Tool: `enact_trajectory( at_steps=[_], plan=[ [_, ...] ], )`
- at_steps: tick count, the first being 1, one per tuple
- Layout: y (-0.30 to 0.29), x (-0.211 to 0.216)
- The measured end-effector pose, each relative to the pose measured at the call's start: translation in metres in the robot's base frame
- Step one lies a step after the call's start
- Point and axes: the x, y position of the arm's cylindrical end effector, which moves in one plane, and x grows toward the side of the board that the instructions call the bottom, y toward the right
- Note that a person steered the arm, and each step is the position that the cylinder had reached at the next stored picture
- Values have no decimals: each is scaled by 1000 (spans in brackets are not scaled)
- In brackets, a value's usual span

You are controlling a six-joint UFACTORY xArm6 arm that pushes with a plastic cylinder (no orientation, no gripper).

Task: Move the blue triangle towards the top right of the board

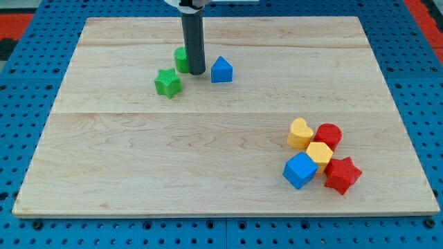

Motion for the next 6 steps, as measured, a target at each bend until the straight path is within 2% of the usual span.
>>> enact_trajectory(
  at_steps=[1, 2, 3, 4, 5, 6],
  plan=[
    [77, 0],
    [116, 1],
    [114, 35],
    [144, 19],
    [152, -34],
    [175, -58]
  ],
)
